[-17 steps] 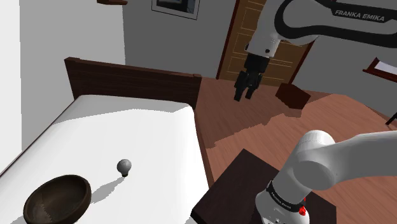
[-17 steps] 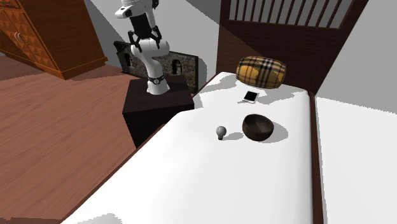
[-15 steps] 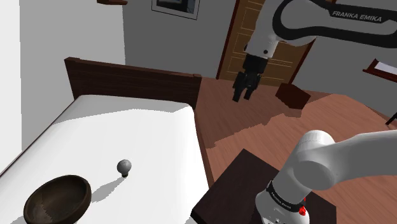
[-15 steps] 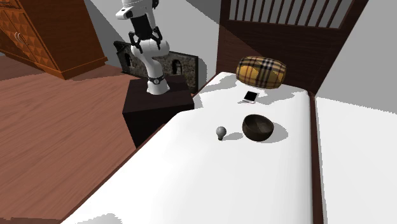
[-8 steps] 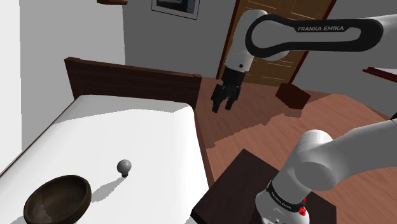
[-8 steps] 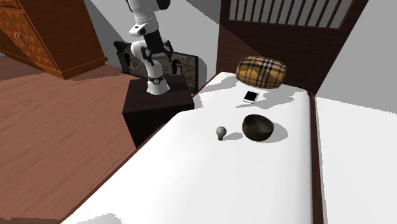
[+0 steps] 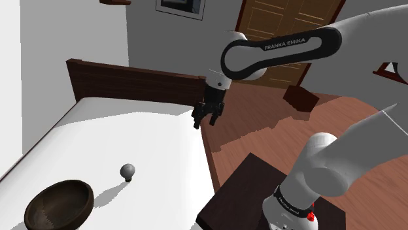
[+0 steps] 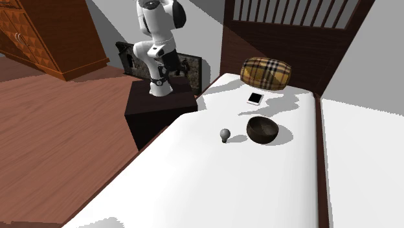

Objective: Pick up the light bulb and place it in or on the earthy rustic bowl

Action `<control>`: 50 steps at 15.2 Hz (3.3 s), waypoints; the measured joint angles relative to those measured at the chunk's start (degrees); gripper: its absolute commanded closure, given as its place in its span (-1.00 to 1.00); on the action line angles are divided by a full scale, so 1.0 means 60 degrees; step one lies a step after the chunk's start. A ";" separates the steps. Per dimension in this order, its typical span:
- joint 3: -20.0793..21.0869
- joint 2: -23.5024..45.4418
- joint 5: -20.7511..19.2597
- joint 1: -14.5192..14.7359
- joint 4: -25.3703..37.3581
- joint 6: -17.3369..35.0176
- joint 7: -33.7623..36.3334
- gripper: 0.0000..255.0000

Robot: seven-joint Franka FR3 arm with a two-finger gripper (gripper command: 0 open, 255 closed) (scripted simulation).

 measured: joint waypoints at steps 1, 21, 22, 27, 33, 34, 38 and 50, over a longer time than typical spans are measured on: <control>0.0080 0.0372 0.0089 0.0056 0.0087 0.0304 0.0033 -1.00; 0.1091 0.7663 0.0547 0.1214 0.4167 0.4026 0.1207 -1.00; 0.1093 0.8001 0.0530 0.1260 0.4431 0.4118 0.1234 -1.00; 0.1062 0.9606 0.0337 0.1639 0.6077 0.4198 0.1617 -1.00; 0.1077 1.0374 0.0328 0.1823 0.6417 0.4664 0.1643 -1.00; 0.1083 1.0438 0.0334 0.1835 0.6411 0.4736 0.1633 -1.00; 0.1085 1.0522 0.0335 0.1852 0.6440 0.4796 0.1630 -1.00; 0.1084 1.0525 0.0335 0.1851 0.6440 0.4800 0.1629 1.00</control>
